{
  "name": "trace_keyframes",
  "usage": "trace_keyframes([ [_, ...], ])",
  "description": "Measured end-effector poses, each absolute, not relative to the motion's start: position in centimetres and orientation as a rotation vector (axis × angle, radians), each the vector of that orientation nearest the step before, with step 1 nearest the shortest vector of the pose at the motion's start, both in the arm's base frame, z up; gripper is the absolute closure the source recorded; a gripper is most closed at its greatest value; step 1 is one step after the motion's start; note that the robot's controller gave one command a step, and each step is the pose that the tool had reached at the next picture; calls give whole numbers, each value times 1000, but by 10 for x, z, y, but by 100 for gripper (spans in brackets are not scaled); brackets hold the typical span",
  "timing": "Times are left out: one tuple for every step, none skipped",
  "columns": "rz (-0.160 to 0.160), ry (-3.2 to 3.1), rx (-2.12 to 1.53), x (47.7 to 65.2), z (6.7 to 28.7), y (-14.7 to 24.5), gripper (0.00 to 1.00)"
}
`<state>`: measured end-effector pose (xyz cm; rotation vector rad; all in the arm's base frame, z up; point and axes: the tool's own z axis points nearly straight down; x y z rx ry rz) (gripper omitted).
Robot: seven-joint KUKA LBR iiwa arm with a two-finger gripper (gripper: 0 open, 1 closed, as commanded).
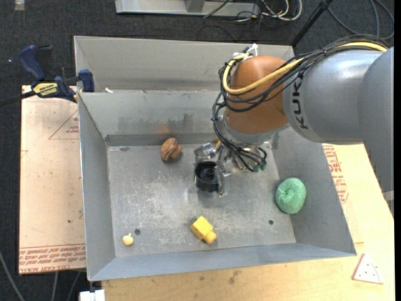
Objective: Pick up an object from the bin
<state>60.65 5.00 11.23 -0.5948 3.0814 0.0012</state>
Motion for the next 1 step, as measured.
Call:
trace_keyframes([
  [1,3079,-595,607,122,50,100],
])
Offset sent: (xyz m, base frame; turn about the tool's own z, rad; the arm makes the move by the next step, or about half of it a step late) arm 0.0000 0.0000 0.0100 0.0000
